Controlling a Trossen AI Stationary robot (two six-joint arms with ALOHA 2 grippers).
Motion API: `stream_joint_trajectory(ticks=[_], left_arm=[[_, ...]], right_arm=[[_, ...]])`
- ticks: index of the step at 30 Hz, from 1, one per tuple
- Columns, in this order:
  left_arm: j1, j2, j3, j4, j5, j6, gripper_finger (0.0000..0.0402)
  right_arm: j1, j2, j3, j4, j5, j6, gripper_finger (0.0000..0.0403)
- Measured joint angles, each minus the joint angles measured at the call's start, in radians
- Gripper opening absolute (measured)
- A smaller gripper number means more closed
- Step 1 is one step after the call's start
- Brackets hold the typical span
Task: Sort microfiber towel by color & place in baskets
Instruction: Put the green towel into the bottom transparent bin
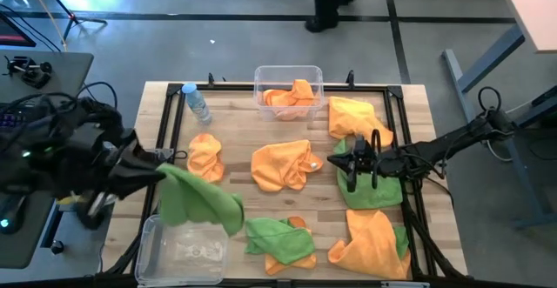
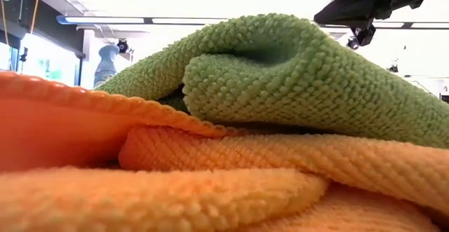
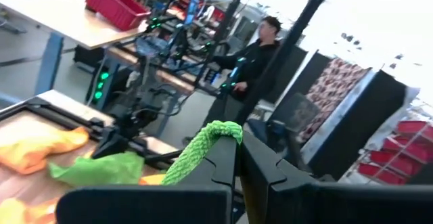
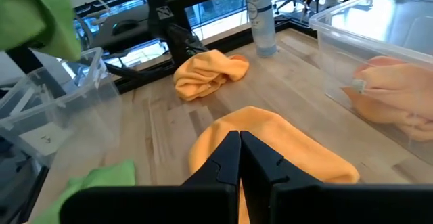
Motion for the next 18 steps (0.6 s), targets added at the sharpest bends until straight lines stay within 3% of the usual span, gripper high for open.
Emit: stream_joint_trajectory(ticks=[6, 12, 18], left_arm=[[-0.149, 0.051, 0.000, 0.204, -0.142, 0.138, 0.0000], [-0.286, 0.120, 0.000, 0.387, -0.358, 0.239, 0.0000], [-0.310, 0.171, 0.000, 0.431, -0.362, 0.193, 0.0000]], right_arm=[[0.013, 0.000, 0.000, 0.000, 0.000, 0.024, 0.0000], [0.038, 0.000, 0.000, 0.000, 0.028, 0.024, 0.0000], [0.051, 0.000, 0.000, 0.000, 0.039, 0.045, 0.0000]])
